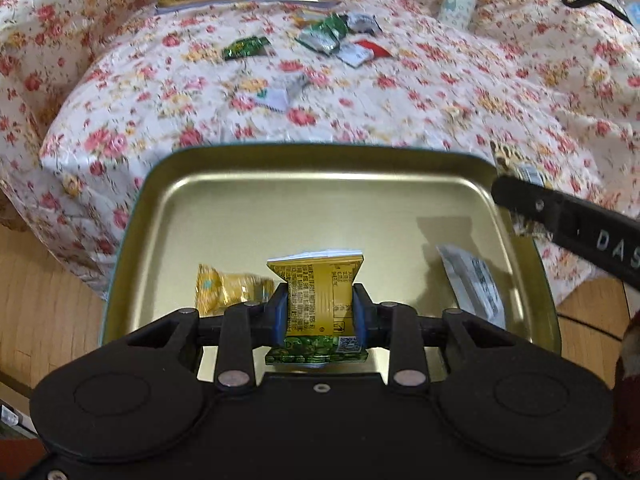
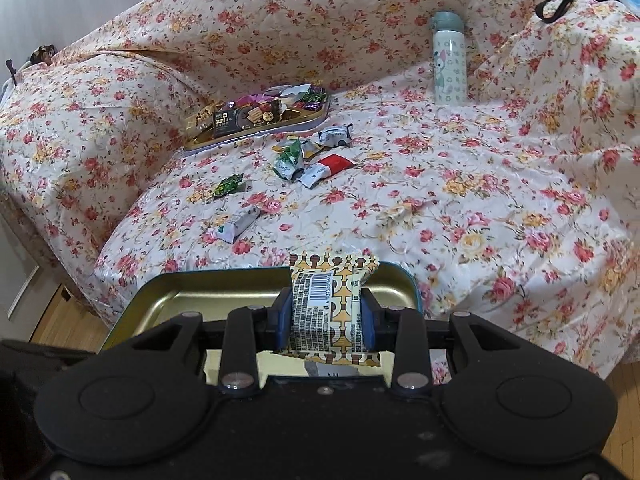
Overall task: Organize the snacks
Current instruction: 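Lower both packets into the gold tray and open both tools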
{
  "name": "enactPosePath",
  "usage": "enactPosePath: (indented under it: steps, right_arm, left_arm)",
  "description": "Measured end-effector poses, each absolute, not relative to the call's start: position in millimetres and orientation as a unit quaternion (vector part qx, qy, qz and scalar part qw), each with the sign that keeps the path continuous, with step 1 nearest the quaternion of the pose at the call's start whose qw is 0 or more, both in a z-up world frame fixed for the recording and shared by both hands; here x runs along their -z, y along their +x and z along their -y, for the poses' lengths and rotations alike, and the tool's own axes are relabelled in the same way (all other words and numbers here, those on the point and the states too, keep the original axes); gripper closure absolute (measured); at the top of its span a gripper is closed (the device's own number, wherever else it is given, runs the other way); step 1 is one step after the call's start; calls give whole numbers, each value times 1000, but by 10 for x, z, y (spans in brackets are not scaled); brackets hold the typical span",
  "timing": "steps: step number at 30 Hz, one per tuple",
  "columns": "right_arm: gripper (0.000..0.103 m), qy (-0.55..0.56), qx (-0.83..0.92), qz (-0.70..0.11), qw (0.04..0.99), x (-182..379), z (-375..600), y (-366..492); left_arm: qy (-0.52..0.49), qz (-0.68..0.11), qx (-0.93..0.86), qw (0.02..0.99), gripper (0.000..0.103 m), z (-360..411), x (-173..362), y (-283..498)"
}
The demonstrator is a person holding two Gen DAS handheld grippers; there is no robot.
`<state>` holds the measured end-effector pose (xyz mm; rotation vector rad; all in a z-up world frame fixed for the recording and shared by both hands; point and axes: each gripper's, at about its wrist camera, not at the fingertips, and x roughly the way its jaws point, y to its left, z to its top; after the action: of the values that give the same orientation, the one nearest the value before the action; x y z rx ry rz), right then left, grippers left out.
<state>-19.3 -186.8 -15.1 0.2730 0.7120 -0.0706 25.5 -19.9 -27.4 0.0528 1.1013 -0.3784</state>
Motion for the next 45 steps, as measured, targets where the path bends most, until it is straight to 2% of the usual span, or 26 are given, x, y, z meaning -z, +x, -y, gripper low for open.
enactPosePath:
  steps: [23,45]
  right_arm:
    - [67,117,19,-392,912,322,1680,-169]
    - [67,89,-24,-429,899,405,1585,-150]
  left_arm:
    - [2,-551,153,820,62,63,404,250]
    - [8,-523,119,844,60,13,282,226]
